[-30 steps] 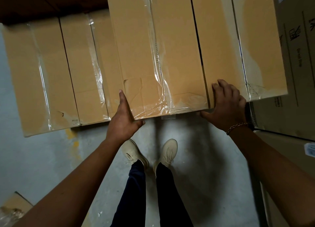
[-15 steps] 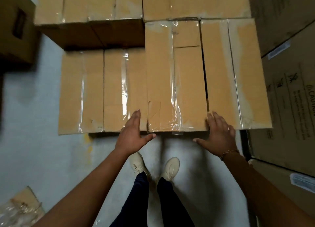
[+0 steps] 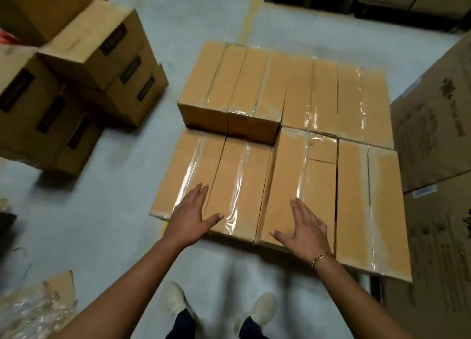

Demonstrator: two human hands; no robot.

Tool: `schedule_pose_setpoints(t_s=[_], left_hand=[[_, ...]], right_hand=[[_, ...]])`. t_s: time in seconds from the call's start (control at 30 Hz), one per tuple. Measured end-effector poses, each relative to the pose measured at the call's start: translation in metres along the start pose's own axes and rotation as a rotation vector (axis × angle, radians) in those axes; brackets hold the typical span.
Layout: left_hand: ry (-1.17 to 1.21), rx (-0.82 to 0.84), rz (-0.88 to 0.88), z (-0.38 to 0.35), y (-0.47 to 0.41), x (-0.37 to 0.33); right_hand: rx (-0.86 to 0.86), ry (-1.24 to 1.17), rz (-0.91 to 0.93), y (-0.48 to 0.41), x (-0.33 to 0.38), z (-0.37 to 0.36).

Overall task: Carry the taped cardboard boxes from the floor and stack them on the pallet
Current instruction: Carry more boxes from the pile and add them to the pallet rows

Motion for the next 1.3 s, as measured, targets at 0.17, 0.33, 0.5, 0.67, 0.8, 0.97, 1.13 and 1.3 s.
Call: schedule_pose_setpoints(t_s=[0.17, 0.33, 0.5, 0.67, 0.8, 0.97, 1.13, 1.3], left_hand=[[0.053, -0.152, 0.059, 0.104, 0.019, 0.059], [0.079, -0.240, 0.120, 0.217, 0.049, 0.147], [0.105, -0.358, 0.212, 0.330, 0.081, 0.233], [0.146, -0.437, 0.249, 0.409, 0.087, 0.287], [0.185, -0.452, 0.256, 0.451, 0.063, 0.320], [0.194, -0.432, 0.290, 0.502, 0.002, 0.367], [0.214, -0.408, 0.370, 0.565, -0.074, 0.419], [0.223, -0.426, 0.425, 0.637, -0.135, 0.466]], right_hand=[[-0.074, -0.040, 0.095, -0.028, 0.119, 0.039], [-0.115, -0.078, 0.165, -0.053, 0.259, 0.056], [-0.100, -0.124, 0.259, -0.069, 0.395, 0.062], [-0.050, -0.161, 0.335, -0.093, 0.489, 0.066], [-0.022, -0.172, 0.354, -0.132, 0.545, 0.071], [0.005, -0.223, 0.343, -0.205, 0.611, 0.075], [0.098, -0.274, 0.363, -0.293, 0.694, 0.081], [0.187, -0.276, 0.430, -0.367, 0.794, 0.099]])
Point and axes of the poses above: each hand's wrist, its own y-axis away from the middle knuckle, its own z-axis out of the back of the hand, x = y × z, the point moved 7 cm from there along -y, towards the middle knuckle, and after that the axes turned 11 degrees about y, right-handed, at the moved point
